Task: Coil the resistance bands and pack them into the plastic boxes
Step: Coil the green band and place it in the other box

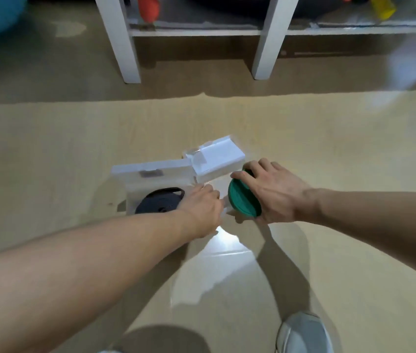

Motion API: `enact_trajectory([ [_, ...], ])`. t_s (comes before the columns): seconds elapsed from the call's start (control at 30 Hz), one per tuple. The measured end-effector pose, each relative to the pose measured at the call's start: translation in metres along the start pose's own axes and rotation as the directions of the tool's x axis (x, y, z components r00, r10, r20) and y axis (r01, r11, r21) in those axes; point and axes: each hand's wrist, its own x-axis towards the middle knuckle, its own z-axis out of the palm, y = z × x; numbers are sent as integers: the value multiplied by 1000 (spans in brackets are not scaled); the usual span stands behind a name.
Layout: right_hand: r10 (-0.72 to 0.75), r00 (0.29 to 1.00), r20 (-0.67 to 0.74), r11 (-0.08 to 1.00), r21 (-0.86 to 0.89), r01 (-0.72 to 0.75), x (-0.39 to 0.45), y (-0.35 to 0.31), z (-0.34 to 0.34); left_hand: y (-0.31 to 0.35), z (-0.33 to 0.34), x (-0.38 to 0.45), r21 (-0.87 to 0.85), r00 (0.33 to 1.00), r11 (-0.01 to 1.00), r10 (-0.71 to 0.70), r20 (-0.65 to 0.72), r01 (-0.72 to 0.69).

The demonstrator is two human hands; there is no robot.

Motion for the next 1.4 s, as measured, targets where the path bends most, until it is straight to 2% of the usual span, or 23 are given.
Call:
enact_trajectory([
  [0.17,-30,999,22,999,33,30,-3,-3,5,14,21,-11,-223,979,967,83,-184,-123],
  [0.37,-142,984,111,987,94,132,-9,-10,12,17,36,-29,-329,962,906,226,-152,-265],
  [0.53,-155,977,149,978,166,130,-15,-19,25,13,44,-30,-291,969,924,236,-70,-246],
  [0.8,-108,981,159,974,214,73,-16,-23,25,12,45,-31,-373,964,889,251,-90,-266],
  [1.0,-44,983,179,972,235,1,-14,-35,22,14,44,-30,-386,970,890,232,-74,-243],
  [1.17,58,977,204,940,318,-122,-15,-39,29,13,46,-30,-383,978,900,198,-60,-206],
  [1.3,65,988,141,944,312,-107,-12,-34,28,18,35,-25,-423,983,888,182,-39,-181],
  [1.4,34,987,154,945,317,-82,-10,-33,28,21,32,-23,-406,984,897,173,-39,-174],
])
